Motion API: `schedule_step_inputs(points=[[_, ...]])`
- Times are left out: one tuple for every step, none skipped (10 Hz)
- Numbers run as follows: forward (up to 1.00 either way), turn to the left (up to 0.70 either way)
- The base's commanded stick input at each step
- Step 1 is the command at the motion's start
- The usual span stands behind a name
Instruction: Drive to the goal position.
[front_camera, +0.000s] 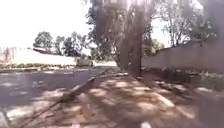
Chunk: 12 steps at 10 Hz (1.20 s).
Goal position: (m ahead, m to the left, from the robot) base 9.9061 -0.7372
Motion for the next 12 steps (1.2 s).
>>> schedule_step_inputs(points=[[0.7,0.0],[0.7,0.0],[0.7,0.0],[0.7,0.0],[0.7,0.0],[0.7,0.0],[0.7,0.0],[0.7,0.0],[0.7,0.0],[0.7,0.0],[0.7,0.0],[0.7,0.0]])
